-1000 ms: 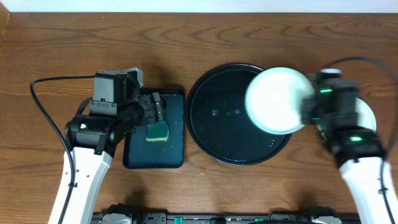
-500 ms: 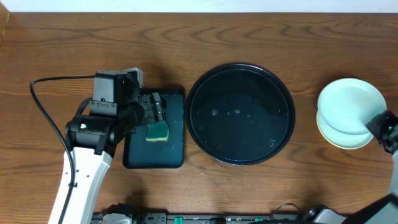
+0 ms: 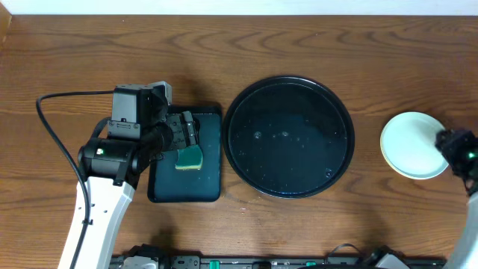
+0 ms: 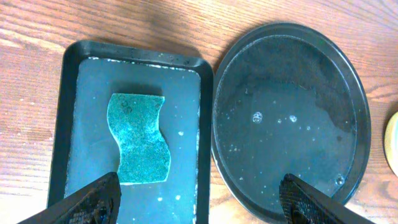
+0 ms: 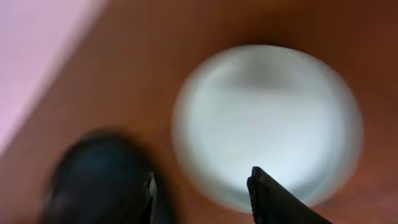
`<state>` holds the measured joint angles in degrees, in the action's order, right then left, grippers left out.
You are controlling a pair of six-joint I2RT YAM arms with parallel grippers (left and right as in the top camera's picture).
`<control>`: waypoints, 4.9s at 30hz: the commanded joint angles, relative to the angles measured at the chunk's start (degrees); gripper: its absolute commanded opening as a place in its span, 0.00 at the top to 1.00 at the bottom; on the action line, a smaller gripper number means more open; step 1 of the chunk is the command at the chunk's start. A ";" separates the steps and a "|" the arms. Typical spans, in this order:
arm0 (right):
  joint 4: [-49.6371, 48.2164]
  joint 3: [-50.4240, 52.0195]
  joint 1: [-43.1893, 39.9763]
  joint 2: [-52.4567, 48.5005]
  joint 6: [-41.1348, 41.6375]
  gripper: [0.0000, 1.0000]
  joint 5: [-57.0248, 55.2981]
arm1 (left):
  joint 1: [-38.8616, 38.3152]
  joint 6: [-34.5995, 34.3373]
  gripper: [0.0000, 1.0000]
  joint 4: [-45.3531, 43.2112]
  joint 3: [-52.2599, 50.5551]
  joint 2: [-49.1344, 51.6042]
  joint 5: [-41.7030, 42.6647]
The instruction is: Clean dirty plates on tray and stack at the side
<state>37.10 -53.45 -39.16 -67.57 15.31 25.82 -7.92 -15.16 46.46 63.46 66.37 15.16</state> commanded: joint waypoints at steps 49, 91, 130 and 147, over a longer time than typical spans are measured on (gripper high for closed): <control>-23.50 42.51 40.13 61.75 -13.64 0.01 -14.60 | 0.24 0.17 0.18 0.15 1.38 -0.04 0.70; -33.77 53.13 40.37 67.23 -15.17 0.01 -15.47 | 0.26 2.40 0.18 -8.44 -7.41 -15.72 -6.10; -33.77 53.13 40.37 67.23 -15.17 0.01 -15.47 | 5.81 3.52 0.18 -45.35 -63.23 -66.29 -13.25; -33.77 53.13 40.37 67.23 -15.17 0.01 -15.47 | 5.81 3.52 0.18 -42.58 -63.23 -65.94 -13.27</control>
<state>3.18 -0.49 0.69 -0.67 0.80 10.55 -1.98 -10.94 1.10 0.64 0.62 2.83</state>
